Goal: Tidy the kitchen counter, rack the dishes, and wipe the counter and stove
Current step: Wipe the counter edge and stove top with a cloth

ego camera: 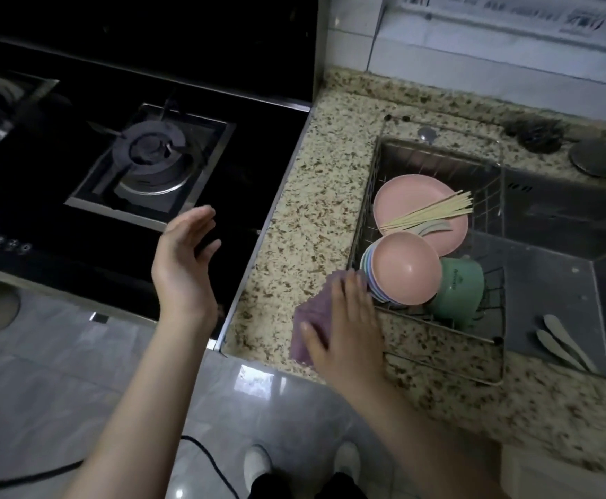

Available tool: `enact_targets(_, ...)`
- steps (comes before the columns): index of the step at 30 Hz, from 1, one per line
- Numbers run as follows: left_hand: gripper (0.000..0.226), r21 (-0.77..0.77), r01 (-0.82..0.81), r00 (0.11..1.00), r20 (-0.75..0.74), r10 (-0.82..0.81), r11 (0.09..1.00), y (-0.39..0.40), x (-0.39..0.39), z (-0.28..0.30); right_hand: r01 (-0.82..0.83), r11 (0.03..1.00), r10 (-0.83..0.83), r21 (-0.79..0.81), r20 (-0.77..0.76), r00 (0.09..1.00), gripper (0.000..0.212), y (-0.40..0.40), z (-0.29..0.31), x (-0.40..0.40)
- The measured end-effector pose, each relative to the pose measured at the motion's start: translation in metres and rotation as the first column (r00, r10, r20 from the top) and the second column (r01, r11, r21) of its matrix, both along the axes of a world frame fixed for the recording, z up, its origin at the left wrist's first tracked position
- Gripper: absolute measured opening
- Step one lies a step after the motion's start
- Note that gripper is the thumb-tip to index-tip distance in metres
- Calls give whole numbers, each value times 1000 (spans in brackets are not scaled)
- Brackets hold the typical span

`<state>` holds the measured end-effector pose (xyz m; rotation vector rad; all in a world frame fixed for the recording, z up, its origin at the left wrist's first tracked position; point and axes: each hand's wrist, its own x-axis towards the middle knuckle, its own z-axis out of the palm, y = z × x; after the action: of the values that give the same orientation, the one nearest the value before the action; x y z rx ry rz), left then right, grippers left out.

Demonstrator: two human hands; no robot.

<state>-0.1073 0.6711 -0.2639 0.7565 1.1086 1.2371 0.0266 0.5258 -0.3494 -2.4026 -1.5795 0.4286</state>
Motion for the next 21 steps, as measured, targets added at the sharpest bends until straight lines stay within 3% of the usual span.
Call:
enact_targets(3, 33, 21, 48, 999, -21, -47, 999, 1, -7, -11, -82, 989, 99, -122, 141, 985, 87, 27, -10, -28)
enact_targets(7, 33, 32, 136, 990, -34, -135, 990, 4, -7, -20, -332, 941, 335, -69, 33, 942, 77, 58, -14, -62)
enact_targets(9, 34, 26, 164, 986, -33, -163, 986, 7, -3, -21, -445, 895, 446, -33, 49, 894, 72, 73, -12, -73)
enact_targets(13, 33, 42, 187, 981, -54, -185, 981, 15, 6, -18, -326, 943, 333, -66, 174, 927, 71, 83, -13, -71)
enact_targets(21, 32, -5, 263, 960, -101, -262, 965, -5, 65, -6, -153, 975, 188, -159, 236, 953, 62, 7, -18, -27)
